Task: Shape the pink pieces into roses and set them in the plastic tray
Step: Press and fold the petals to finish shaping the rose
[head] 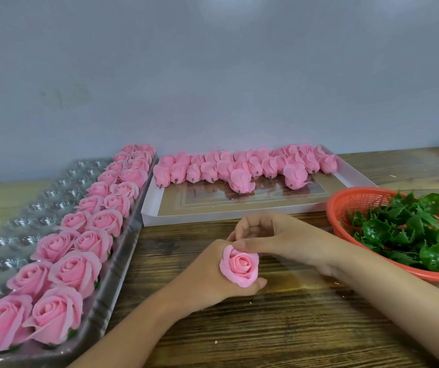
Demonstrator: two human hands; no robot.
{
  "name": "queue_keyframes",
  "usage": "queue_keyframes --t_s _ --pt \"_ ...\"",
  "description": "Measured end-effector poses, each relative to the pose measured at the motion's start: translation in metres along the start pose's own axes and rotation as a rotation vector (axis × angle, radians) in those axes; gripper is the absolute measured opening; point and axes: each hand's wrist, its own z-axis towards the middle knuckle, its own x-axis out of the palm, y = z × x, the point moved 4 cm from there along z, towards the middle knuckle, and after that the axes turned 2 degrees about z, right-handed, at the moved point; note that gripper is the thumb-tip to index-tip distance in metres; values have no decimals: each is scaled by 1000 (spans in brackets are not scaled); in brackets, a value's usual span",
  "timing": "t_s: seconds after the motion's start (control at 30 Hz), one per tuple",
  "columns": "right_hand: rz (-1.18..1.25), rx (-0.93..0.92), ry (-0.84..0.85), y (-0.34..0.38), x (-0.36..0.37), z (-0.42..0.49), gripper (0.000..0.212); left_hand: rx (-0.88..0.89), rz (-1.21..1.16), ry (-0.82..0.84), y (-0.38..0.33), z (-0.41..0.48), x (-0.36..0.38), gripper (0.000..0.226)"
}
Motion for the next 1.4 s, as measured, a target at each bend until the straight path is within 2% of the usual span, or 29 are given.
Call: queue_keyframes --t_s 0.1,0.17,0.27,0.37,0.53,0.83,0.93,1.03,1.1,1.2,1.3,1.4 --pt "105 55 43 -2 -3 -1 6 8 4 3 0 0 0 38" --pt "104 28 7 1 -6 -1 8 26 12 6 0 0 0 38" --pt "-36 -95 -93 8 -8 -2 5 34 20 0 1 1 0 34" --pt "-100 -165 -91 11 0 -2 6 35 0 -13 2 1 1 31" --pt "-132 -167 -99 7 3 0 10 35 -10 -13 3 1 1 32" --pt "-375 -207 -91 16 -3 -3 10 24 -5 9 5 2 1 35" --pt "-253 -169 -113 8 -3 -1 11 25 1 -1 5 2 1 37" --pt "99 -99 -133 -2 2 0 14 23 -22 -6 5 1 0 35" --pt "163 -178 -241 -3 4 -1 15 24 -28 -15 4 2 -1 34" --pt "19 -425 -375 8 8 -9 5 32 -11 -49 3 3 -2 29" --pt "-224 -600 -337 21 15 -18 8 21 -27 -64 2 3 -1 14" --pt "-364 -545 -219 24 19 -18 9 55 -11 -52 -3 4 0 22"
